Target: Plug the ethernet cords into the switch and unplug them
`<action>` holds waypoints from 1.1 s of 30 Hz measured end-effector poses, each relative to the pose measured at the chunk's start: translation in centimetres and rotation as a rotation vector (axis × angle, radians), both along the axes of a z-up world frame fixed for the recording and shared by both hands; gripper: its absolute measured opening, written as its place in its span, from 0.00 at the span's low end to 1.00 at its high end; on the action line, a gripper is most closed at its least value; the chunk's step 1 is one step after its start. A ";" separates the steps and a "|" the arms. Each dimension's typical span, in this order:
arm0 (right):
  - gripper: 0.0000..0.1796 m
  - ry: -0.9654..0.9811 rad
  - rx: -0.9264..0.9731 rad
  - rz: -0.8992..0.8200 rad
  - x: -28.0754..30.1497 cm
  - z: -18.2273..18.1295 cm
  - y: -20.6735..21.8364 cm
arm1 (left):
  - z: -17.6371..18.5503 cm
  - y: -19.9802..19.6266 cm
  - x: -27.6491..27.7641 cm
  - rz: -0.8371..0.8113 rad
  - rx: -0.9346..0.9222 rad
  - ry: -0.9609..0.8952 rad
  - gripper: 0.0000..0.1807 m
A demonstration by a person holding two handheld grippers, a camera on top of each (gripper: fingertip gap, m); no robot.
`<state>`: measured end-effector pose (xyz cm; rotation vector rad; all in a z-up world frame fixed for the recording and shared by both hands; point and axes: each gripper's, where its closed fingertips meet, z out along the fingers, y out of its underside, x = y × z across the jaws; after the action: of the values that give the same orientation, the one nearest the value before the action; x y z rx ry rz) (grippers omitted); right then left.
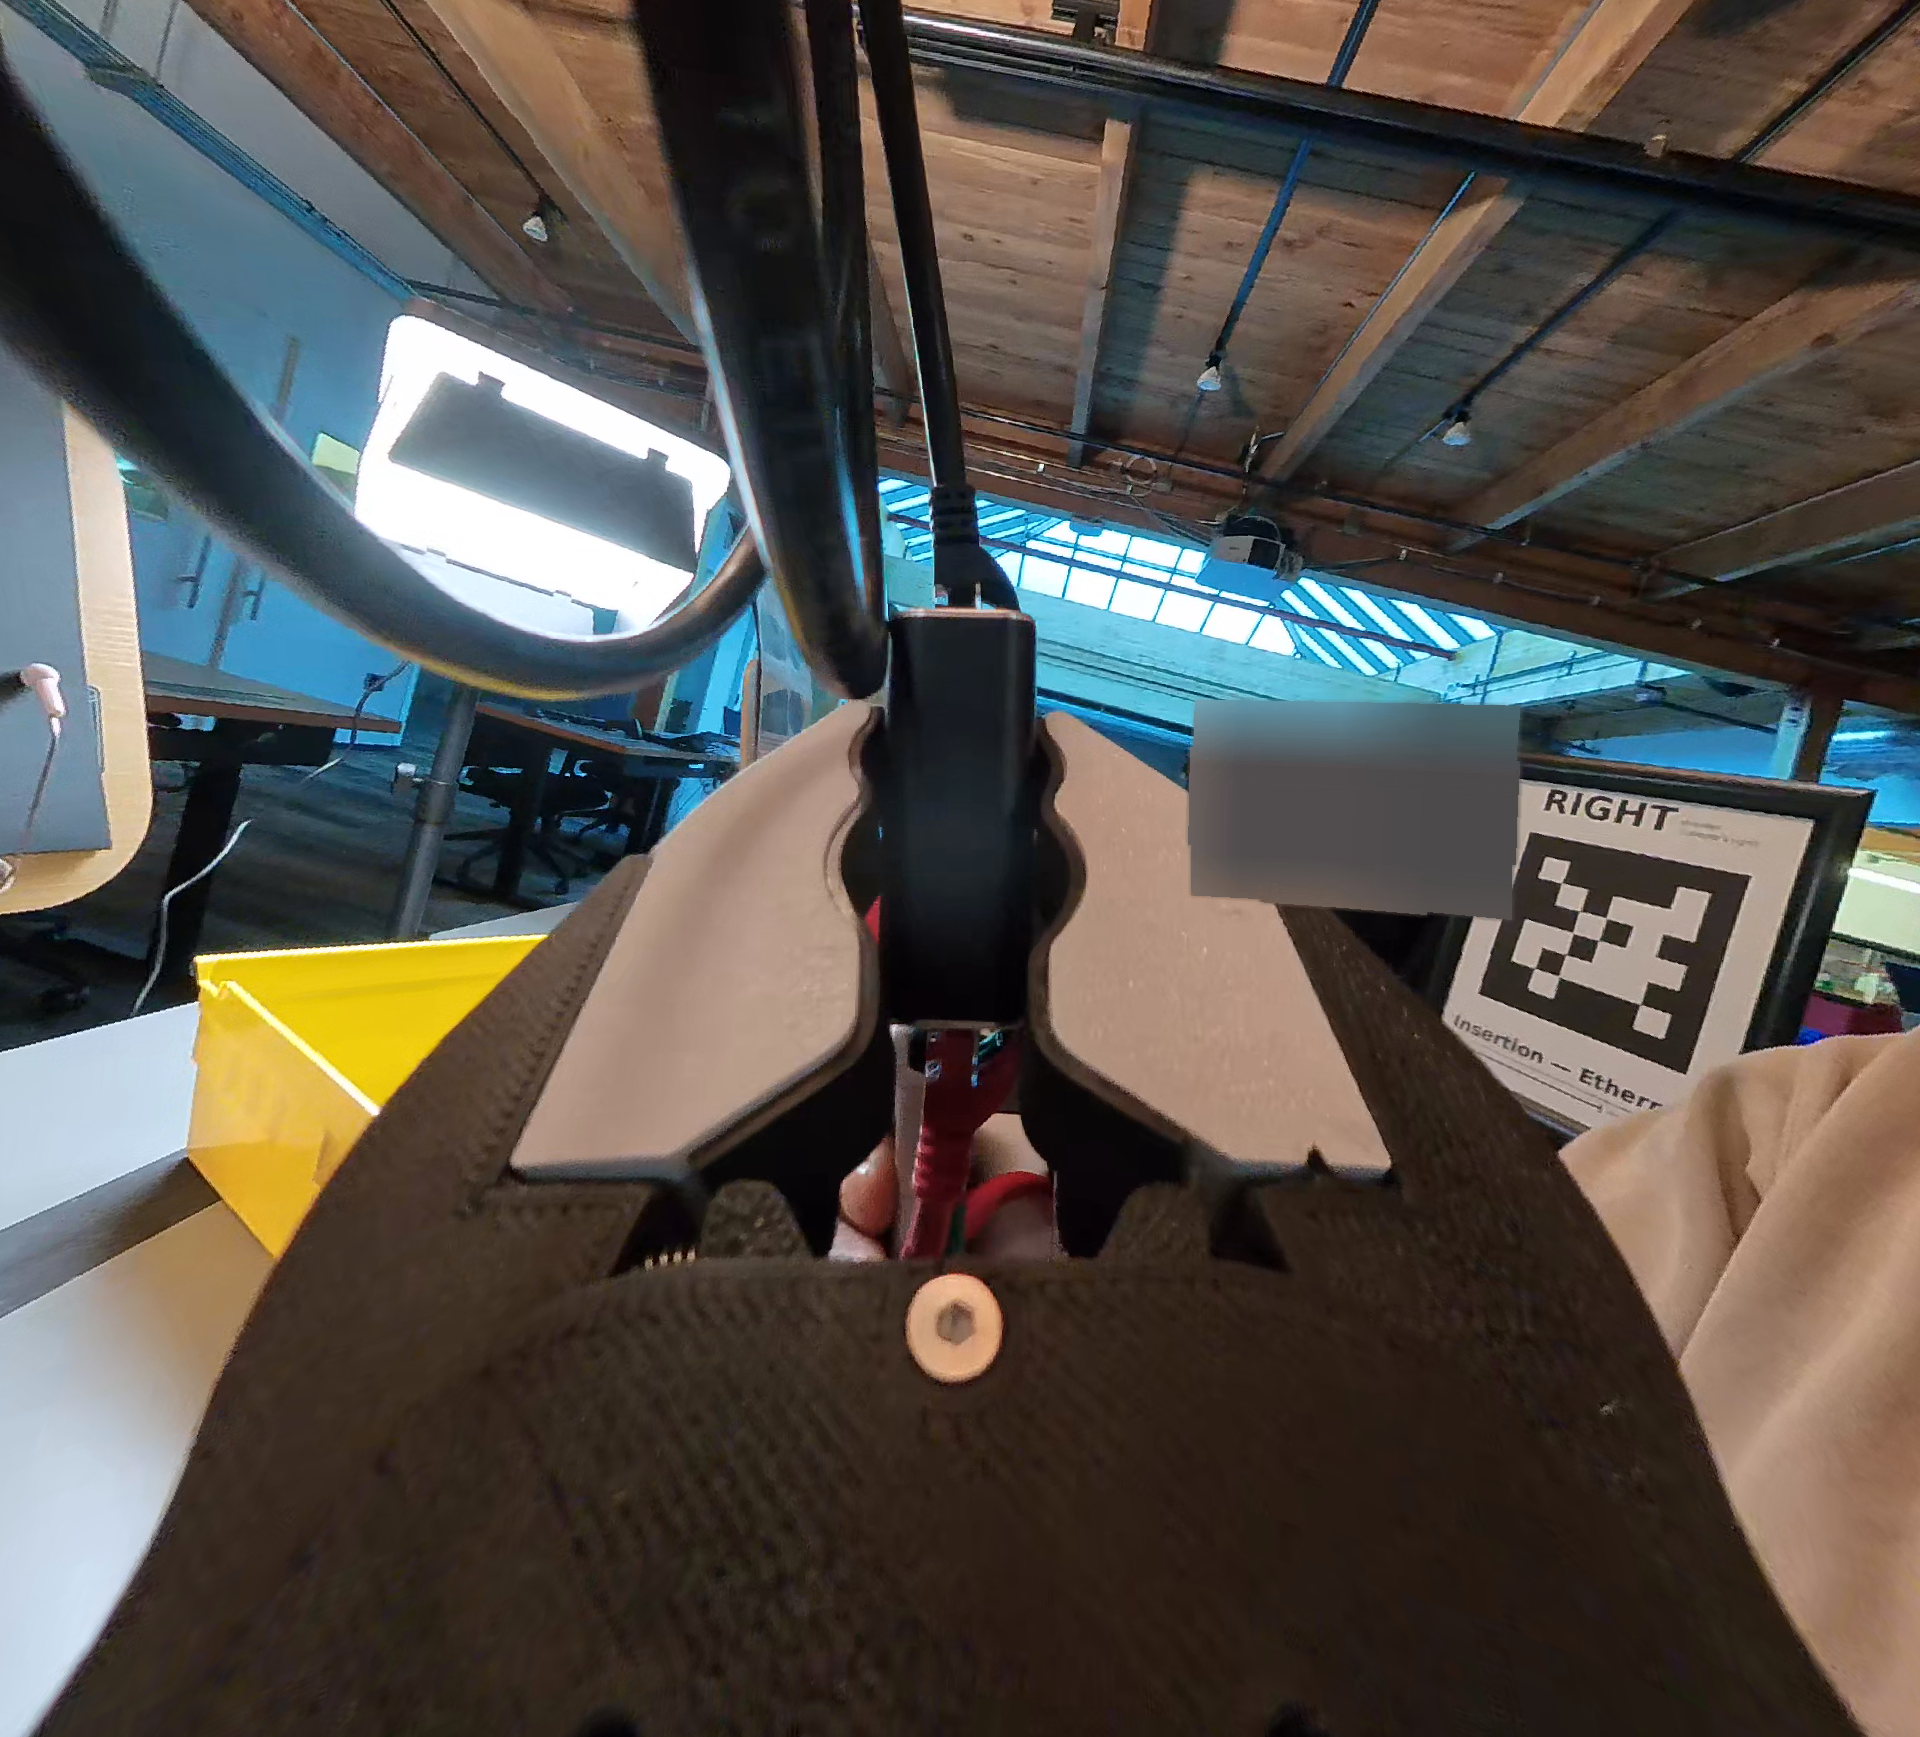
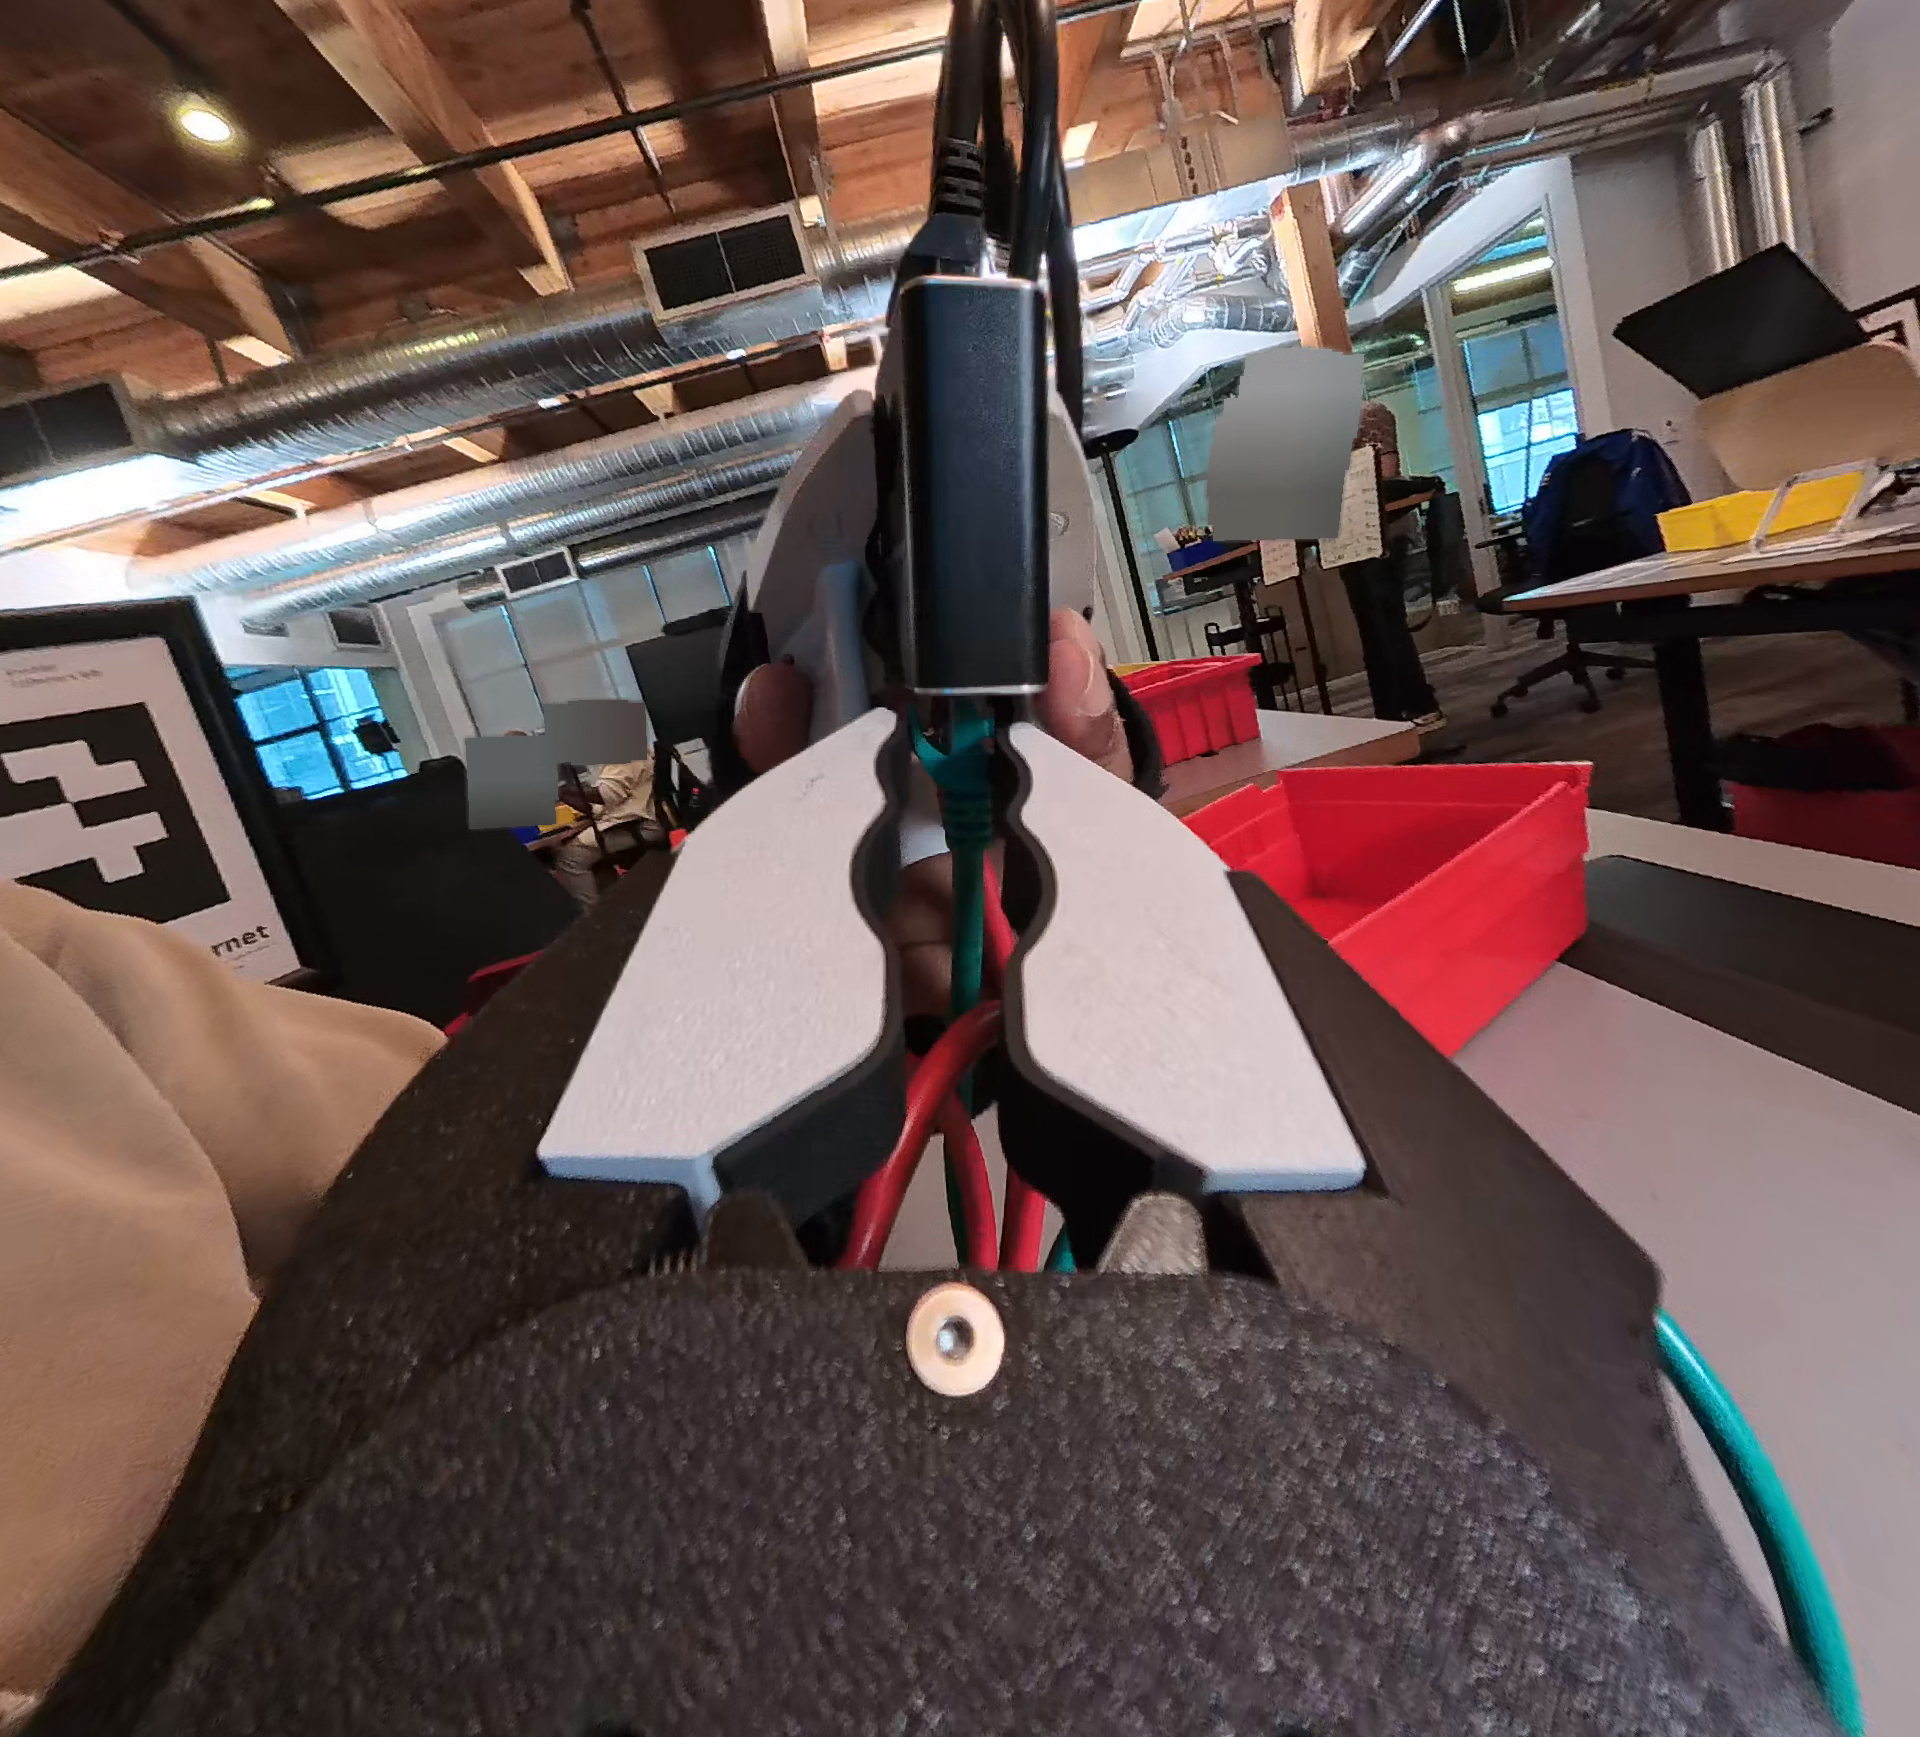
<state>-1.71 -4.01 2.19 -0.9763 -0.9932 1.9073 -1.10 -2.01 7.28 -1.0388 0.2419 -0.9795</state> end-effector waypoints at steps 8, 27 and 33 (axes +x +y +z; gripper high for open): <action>0.08 -0.076 0.052 -0.005 -0.1 -0.1 -0.1 | 0.2 -0.4 0.7 0.031 0.022 0.104 0.14; 0.08 -0.313 0.325 0.110 0.7 -1.8 1.1 | -1.5 0.6 0.8 -0.006 -0.058 0.241 0.14; 0.08 -0.376 0.471 0.043 1.8 -2.1 2.7 | -2.4 1.3 1.3 0.013 -0.082 0.293 0.14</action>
<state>0.04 -1.30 0.06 -1.0468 -1.6034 1.4410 0.16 -0.73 4.87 -1.2582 0.4381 -0.8292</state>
